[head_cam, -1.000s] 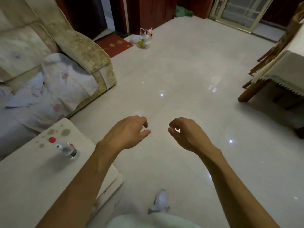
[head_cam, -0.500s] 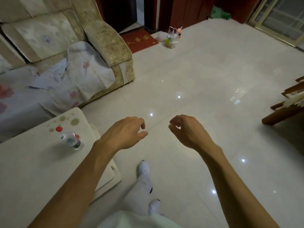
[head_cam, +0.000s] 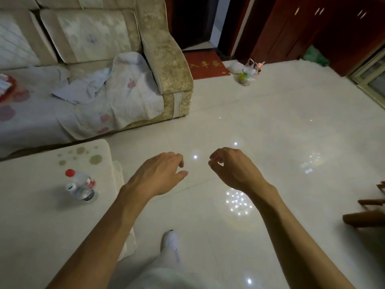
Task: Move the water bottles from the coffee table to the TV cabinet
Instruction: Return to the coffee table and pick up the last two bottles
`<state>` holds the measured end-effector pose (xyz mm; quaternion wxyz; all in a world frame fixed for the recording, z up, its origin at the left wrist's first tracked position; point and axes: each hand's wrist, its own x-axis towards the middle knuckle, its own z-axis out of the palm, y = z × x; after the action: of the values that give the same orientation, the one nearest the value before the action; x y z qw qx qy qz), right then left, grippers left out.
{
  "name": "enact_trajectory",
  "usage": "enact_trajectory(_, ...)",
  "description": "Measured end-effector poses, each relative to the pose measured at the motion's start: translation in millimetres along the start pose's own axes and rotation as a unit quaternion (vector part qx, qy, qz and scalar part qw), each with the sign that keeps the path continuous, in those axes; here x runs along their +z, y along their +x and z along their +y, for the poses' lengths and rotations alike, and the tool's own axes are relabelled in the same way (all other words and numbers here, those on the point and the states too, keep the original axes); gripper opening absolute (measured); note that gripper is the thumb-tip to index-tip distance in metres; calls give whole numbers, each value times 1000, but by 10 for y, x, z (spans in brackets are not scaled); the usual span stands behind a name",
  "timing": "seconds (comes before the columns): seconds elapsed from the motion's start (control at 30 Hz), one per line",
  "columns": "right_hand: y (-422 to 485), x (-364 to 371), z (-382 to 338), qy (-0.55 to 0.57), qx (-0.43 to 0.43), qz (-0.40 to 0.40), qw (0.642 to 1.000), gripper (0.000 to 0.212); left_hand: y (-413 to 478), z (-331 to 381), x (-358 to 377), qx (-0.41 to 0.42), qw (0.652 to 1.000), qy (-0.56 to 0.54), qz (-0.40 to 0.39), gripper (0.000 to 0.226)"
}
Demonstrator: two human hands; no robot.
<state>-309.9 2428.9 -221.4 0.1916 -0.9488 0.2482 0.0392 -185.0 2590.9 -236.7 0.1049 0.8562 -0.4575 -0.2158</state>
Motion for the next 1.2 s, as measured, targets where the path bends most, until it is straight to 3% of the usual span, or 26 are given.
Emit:
enact_trajectory(0.6, 1804, -52, -166, -10, -201, -95, 975, 28, 618, -464, -355, -224, 970, -67, 71, 32)
enact_trajectory(0.93, 2532, -166, -125, -29, -344, -163, 924, 29, 850, -140, -440, -378, 909, -118, 133, 29)
enact_trajectory(1.2, 2696, 72, -617, -36, -428, -227, 874, 30, 493, -290, -209, -492, 841, -169, 150, 30)
